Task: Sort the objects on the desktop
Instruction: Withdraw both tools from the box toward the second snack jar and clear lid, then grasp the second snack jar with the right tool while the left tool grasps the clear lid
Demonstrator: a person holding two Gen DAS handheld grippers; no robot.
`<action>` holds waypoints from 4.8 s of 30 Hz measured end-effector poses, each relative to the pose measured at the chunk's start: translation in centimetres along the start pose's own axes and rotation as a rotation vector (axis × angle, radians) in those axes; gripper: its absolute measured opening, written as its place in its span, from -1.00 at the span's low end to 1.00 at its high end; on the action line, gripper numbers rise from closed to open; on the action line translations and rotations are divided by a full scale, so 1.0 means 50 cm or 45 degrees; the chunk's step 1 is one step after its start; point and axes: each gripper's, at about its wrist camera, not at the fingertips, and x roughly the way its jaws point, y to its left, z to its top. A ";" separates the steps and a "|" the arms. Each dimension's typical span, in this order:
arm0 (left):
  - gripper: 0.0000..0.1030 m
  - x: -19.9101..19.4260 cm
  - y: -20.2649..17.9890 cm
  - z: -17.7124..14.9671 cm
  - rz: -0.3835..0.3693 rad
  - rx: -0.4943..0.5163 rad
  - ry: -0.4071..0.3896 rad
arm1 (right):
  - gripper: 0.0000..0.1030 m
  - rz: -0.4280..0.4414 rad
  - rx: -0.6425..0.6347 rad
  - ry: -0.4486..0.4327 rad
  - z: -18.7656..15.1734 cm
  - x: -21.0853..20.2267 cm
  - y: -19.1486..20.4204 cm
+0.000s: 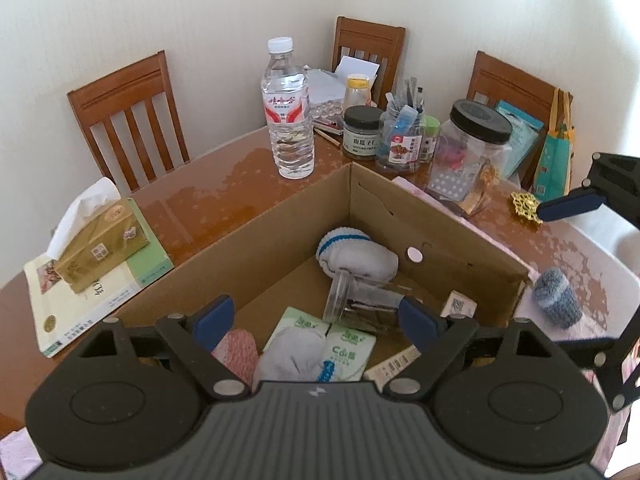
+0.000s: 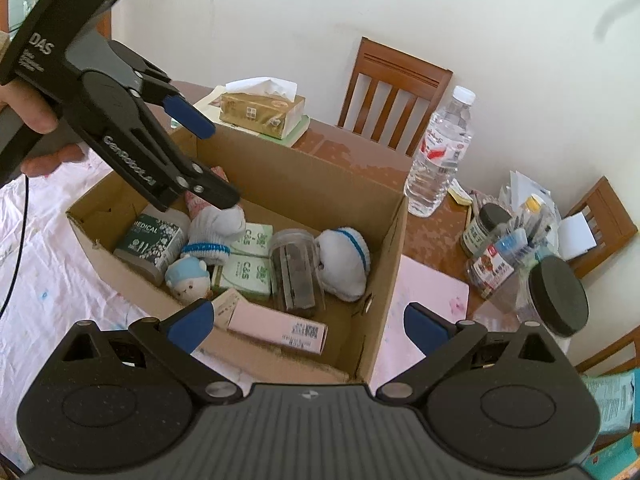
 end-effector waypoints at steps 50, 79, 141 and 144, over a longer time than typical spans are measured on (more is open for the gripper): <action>0.86 -0.047 -0.251 -0.219 0.032 -0.110 0.110 | 1.00 0.122 0.280 0.163 -0.286 -0.033 0.036; 0.86 -0.004 -0.265 -0.224 -0.038 -0.080 0.127 | 1.00 0.198 0.260 0.243 -0.314 -0.021 0.064; 0.46 0.129 -0.321 -0.177 -0.215 0.052 0.135 | 0.90 0.065 0.321 0.245 -0.313 -0.015 0.065; 0.46 0.115 -0.308 -0.179 -0.208 0.041 0.135 | 0.82 0.069 0.311 0.251 -0.312 -0.012 0.064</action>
